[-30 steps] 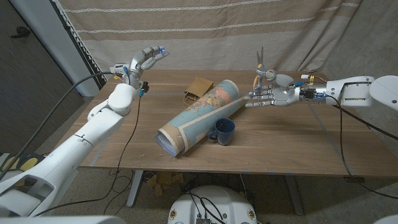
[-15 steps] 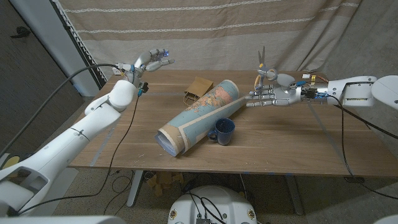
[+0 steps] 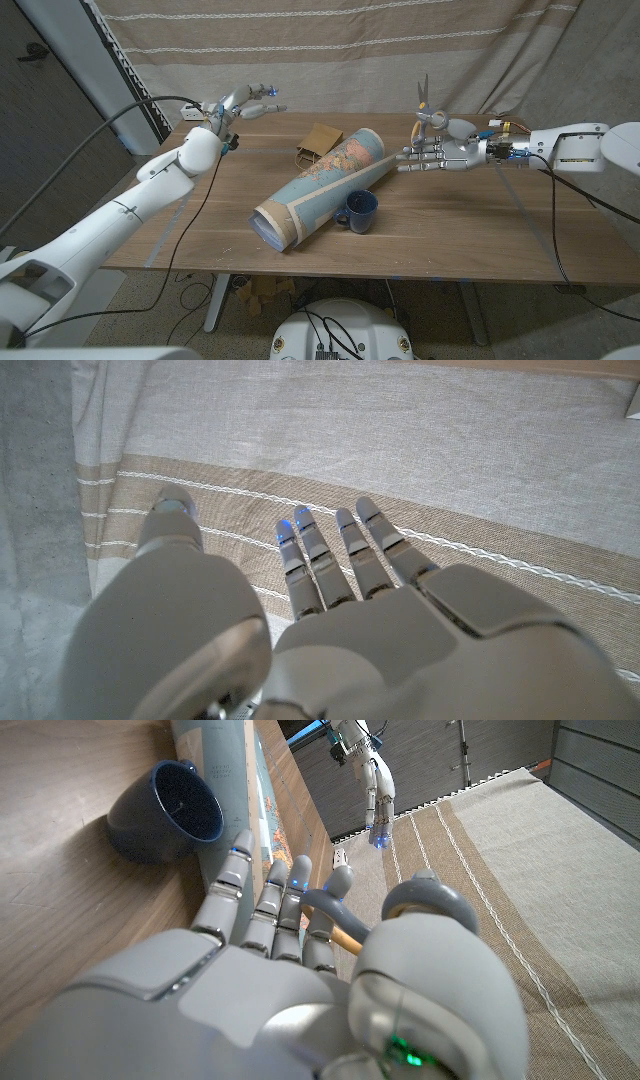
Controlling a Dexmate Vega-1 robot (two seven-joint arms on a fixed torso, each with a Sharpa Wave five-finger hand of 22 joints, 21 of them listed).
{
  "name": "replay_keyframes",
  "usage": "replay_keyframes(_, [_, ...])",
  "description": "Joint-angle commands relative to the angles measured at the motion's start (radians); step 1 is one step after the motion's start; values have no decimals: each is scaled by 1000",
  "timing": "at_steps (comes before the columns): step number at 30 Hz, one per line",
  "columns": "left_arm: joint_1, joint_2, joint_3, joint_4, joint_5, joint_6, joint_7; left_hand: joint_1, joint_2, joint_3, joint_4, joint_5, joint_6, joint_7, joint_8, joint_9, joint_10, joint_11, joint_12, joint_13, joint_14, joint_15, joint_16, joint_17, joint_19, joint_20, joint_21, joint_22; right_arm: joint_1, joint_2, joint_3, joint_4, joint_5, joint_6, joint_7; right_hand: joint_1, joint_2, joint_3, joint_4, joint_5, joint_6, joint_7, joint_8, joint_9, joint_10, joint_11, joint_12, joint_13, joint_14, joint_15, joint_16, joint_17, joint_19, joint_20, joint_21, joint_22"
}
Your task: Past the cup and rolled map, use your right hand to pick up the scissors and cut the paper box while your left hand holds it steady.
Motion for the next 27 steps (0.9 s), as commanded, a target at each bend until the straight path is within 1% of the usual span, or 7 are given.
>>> replay_keyframes(1, [-8,14,18,-12,86,23,-19,5,-2,-5,-7,13,0,-4,1,2,-10,-10,2,1,-24,-168,-1,2,-12,-84,-14,1,-20,-3,20,-5,1,7,1,-6,1,2,-1,-2,-5,42,1,0,6,0,-2,2,0,4,-5,0,10,0,-5,3])
replay_keyframes(3, [-15,24,28,-17,121,32,-22,9,-1,-4,-9,15,-4,-6,-1,2,-17,-12,1,1,-27,-168,0,2,-15,-85,-18,0,-30,-4,28,-8,1,10,1,-6,1,2,-1,-2,-4,46,3,4,6,-2,-3,2,1,4,-5,-1,10,0,-5,3])
replay_keyframes(5, [-15,28,28,-24,123,41,-36,15,0,-3,-12,18,-10,-13,-3,2,-21,-17,1,1,-36,-169,-1,2,-20,-86,-23,0,-34,-5,31,-10,2,10,2,-6,1,2,-1,-2,-3,45,1,1,6,-2,-3,3,0,4,-5,-2,10,0,-6,3])
replay_keyframes(9, [-21,36,38,-23,154,48,-44,19,0,-2,-14,20,-12,-16,-3,2,-24,-18,1,1,-41,-169,-1,2,-21,-86,-26,0,-39,-2,34,-12,3,12,1,-5,1,3,-2,-2,-5,47,3,4,6,0,-4,3,1,4,-5,-3,10,0,-6,3])
replay_keyframes(12, [-38,50,61,-16,213,46,-53,22,0,-2,-15,22,-13,-17,-3,2,-25,-22,1,1,-44,-169,-1,2,-22,-87,-28,0,-45,-4,41,-17,8,10,-6,-5,1,3,-2,-2,-9,44,5,8,7,-1,-5,4,1,3,-5,-4,10,0,-6,3])
replay_keyframes(21, [-58,63,99,2,334,41,-48,36,1,0,-21,28,-21,-24,-4,3,-37,-25,1,1,-62,-169,-1,1,-24,-90,-37,-1,-53,0,50,-30,13,12,-24,-7,1,3,-2,-2,-7,44,5,6,7,-1,-8,5,1,3,-7,-7,10,0,-6,3])
replay_keyframes(27, [-64,62,116,18,389,35,-41,43,1,1,-23,32,-21,-30,-3,3,-34,-30,4,0,-66,-169,1,1,-24,-91,-42,-1,-42,6,40,-31,15,10,-36,-8,1,3,-2,-2,-6,44,4,4,7,1,-10,6,1,2,-7,-9,10,0,-6,3])
